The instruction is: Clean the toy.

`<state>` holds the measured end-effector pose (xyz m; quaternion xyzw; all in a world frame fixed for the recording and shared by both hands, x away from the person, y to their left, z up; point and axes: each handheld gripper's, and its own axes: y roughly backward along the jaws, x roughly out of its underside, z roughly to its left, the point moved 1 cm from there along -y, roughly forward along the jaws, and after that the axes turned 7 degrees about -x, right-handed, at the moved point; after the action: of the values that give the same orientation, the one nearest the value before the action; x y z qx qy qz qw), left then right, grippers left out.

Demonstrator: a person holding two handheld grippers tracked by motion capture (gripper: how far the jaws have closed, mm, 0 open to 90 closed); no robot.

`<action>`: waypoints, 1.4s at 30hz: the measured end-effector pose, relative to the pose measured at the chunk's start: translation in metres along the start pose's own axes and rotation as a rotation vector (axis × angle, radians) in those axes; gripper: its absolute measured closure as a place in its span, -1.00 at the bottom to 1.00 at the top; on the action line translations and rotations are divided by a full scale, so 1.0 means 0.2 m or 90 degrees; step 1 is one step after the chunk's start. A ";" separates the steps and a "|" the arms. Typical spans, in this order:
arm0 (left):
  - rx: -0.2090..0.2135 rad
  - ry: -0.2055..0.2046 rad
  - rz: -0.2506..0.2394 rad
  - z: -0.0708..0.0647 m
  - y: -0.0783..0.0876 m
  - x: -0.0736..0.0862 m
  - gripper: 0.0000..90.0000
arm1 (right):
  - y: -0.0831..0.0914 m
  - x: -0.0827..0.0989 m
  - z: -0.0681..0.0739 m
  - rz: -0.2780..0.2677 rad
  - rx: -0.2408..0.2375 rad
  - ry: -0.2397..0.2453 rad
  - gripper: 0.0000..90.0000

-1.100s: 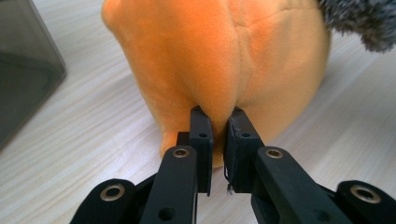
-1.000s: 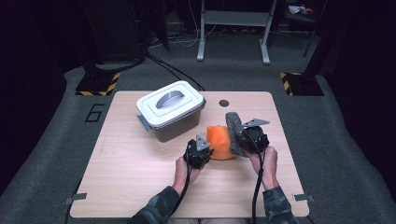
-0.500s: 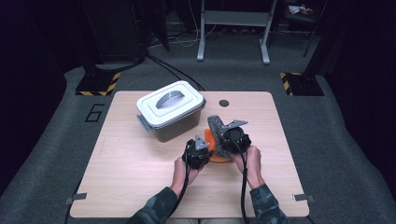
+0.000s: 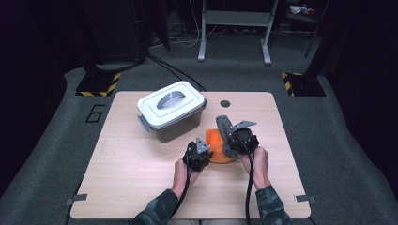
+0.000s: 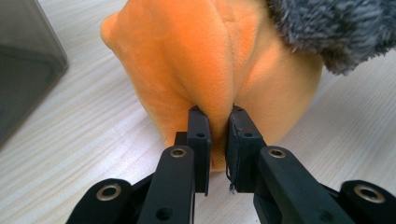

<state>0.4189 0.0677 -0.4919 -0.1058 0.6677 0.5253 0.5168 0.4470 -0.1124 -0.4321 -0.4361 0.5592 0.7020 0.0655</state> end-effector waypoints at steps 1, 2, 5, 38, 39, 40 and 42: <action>0.000 0.000 -0.001 0.00 0.00 0.00 0.80 | 0.00 0.00 -0.01 0.000 0.003 -0.007 0.62; 0.001 0.000 0.003 0.00 0.00 0.00 0.80 | 0.00 0.01 -0.02 0.002 0.010 -0.005 0.62; -0.001 0.005 -0.001 0.00 0.00 0.01 0.80 | 0.01 0.03 -0.06 0.004 0.016 -0.019 0.62; 0.002 0.006 -0.004 0.02 -0.01 0.00 0.75 | -0.07 0.23 -0.31 0.062 0.045 -0.099 0.62; 0.002 0.006 -0.004 0.02 -0.01 0.00 0.75 | -0.03 0.21 -0.30 0.049 0.046 -0.095 0.62; 0.003 0.008 -0.005 0.02 0.00 0.00 0.75 | -0.01 0.20 -0.30 0.040 0.048 -0.088 0.62; 0.001 0.007 -0.005 0.02 0.00 0.01 0.75 | 0.07 0.15 -0.27 0.010 0.047 -0.078 0.62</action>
<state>0.4209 0.0705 -0.4932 -0.1104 0.6703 0.5224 0.5153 0.4490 -0.1745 -0.4417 -0.3853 0.5831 0.7067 0.1101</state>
